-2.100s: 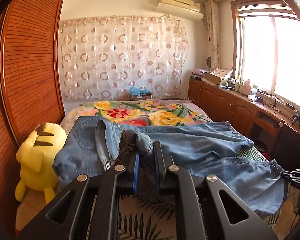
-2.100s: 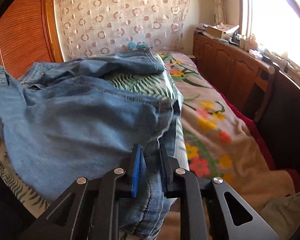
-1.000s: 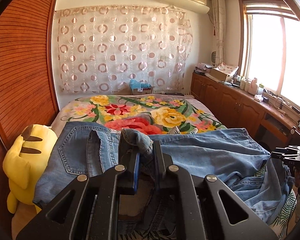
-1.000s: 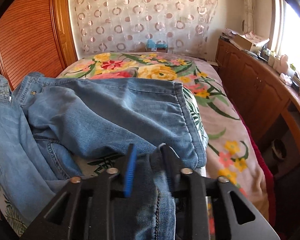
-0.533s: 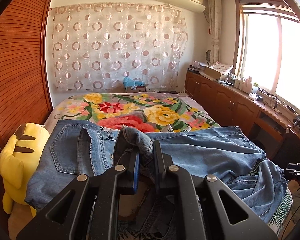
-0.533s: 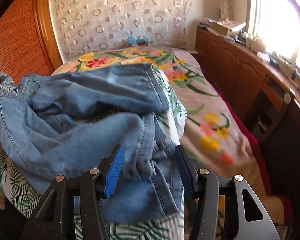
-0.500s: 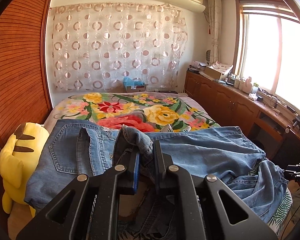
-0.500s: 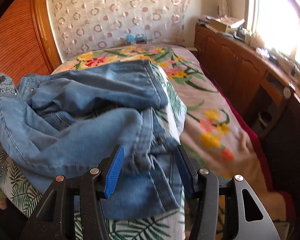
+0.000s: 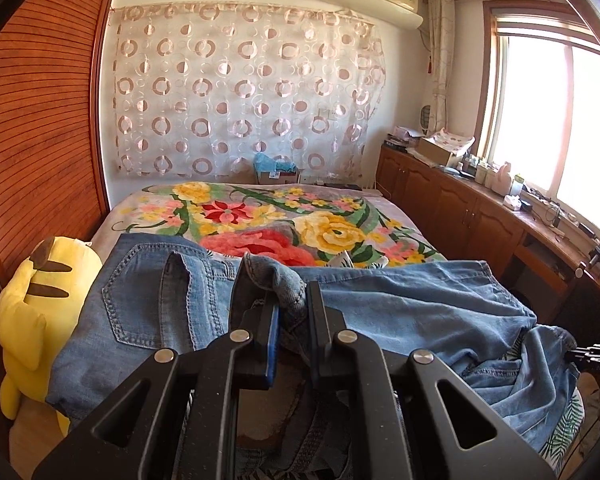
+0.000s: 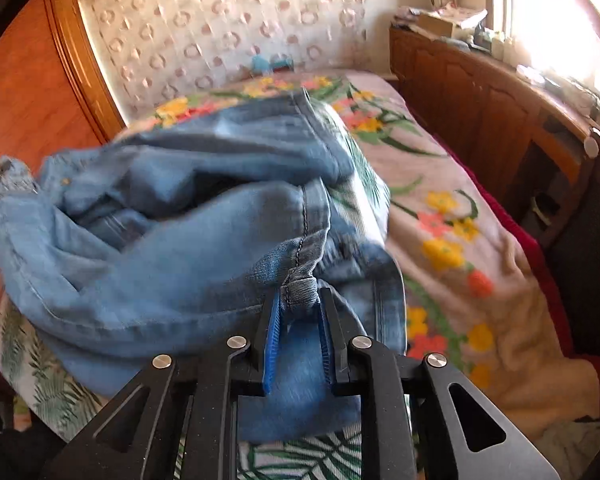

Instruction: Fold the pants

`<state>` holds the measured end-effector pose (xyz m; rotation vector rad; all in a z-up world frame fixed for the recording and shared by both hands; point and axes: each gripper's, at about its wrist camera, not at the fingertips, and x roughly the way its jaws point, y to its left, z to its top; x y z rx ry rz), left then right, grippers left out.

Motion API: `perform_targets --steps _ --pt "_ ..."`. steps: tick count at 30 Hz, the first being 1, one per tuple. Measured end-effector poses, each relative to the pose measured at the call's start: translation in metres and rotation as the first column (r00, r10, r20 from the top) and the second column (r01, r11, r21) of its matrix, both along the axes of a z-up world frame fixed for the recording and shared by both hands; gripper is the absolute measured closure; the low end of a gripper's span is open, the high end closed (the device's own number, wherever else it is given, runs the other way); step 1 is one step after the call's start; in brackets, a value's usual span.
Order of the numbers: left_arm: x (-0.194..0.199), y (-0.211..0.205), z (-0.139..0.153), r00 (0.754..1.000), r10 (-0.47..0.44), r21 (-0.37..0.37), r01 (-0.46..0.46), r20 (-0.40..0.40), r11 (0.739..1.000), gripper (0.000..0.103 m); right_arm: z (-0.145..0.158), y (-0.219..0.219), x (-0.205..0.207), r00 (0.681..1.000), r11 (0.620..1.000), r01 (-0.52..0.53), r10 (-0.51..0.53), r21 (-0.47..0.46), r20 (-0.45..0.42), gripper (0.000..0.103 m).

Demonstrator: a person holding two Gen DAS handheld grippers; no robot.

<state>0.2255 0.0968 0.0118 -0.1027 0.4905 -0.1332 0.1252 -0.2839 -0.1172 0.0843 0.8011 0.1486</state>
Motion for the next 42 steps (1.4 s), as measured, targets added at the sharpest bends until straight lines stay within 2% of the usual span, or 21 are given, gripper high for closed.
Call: perform_targets --steps 1,6,13,17,21,26,30,36,42 --pt "0.001 0.001 0.002 1.0 0.004 -0.003 -0.004 0.006 1.0 0.09 0.007 0.0 0.001 1.0 1.0 0.0 0.0 -0.003 0.024 0.091" --pt "0.003 0.017 0.019 0.997 0.041 -0.057 -0.038 0.064 0.998 0.09 0.056 -0.006 0.005 0.986 0.999 0.016 -0.01 -0.039 0.164 0.092" --pt "0.012 0.037 0.04 0.989 0.094 -0.114 -0.081 0.117 0.99 0.09 0.132 -0.017 0.024 0.929 0.997 0.044 -0.018 -0.063 0.371 0.092" --pt "0.024 0.042 0.042 0.987 0.11 -0.121 -0.096 0.116 0.988 0.09 0.155 -0.012 0.048 0.904 0.996 0.042 -0.007 -0.073 0.429 0.093" --pt "0.044 0.045 0.033 0.988 0.124 -0.104 -0.115 0.087 0.988 0.09 0.155 -0.005 0.083 0.903 0.996 0.042 -0.002 -0.083 0.431 0.093" --pt "0.068 0.048 0.016 0.99 0.134 -0.089 -0.131 0.033 0.987 0.09 0.126 0.003 0.126 0.926 0.994 0.043 -0.002 -0.101 0.377 0.093" --pt "0.084 0.049 0.006 0.991 0.133 -0.077 -0.133 -0.001 0.988 0.09 0.124 0.009 0.166 0.942 0.993 0.039 0.002 -0.115 0.336 0.093" --pt "0.102 0.046 -0.006 0.991 0.13 -0.044 -0.132 -0.039 0.99 0.09 0.14 0.019 0.205 0.954 0.99 0.028 0.014 -0.137 0.298 0.093" --pt "0.113 0.047 -0.019 0.988 0.128 -0.027 -0.131 -0.086 0.991 0.09 0.134 0.025 0.239 0.963 0.99 0.023 0.015 -0.141 0.268 0.093"
